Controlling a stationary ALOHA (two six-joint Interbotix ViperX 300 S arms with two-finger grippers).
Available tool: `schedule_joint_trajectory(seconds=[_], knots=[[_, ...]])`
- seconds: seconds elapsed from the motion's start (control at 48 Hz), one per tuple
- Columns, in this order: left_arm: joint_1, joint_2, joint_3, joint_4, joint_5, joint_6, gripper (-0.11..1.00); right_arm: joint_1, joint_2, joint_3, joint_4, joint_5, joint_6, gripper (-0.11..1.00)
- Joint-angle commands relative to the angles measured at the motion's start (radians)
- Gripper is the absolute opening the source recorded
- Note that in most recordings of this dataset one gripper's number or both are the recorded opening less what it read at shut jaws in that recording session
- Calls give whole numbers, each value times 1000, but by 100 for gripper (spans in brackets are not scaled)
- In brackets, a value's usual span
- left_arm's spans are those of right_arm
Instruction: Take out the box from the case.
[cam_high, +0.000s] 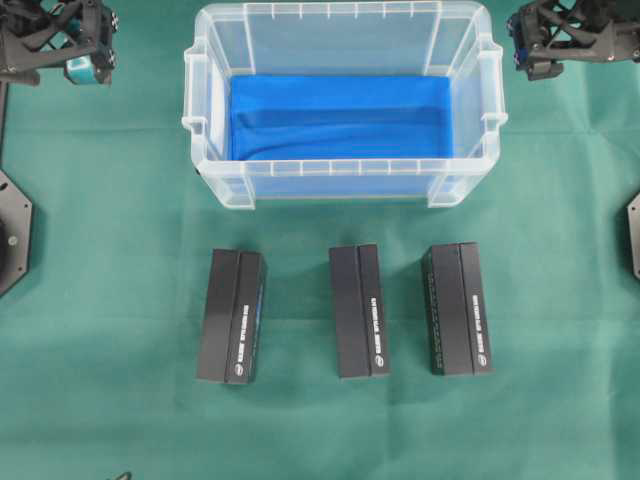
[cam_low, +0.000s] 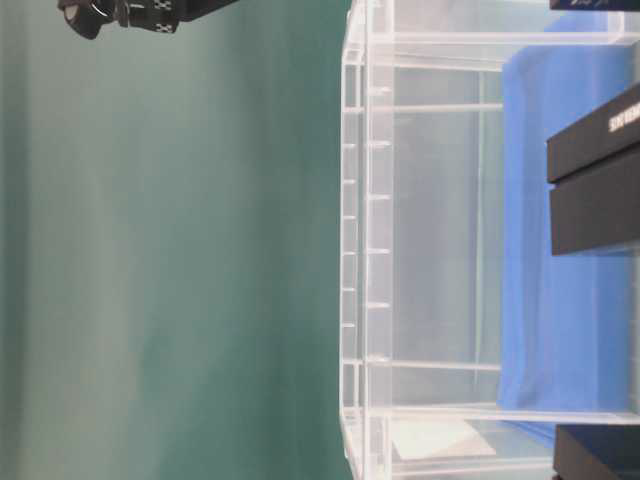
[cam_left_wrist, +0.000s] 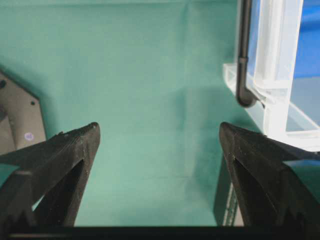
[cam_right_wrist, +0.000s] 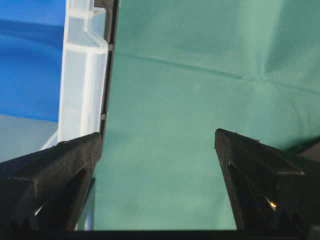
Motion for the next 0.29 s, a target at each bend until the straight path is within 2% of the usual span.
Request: schedule_joint_trajectory(seconds=[0.0,0.271], knots=[[3,-9,-12,0,-3,0,94,-3,-6,-9,0,-5,-3,91],[3,-9,-12,0,-3,-2,94,-3,-6,-9,-2,-5,-2,91]])
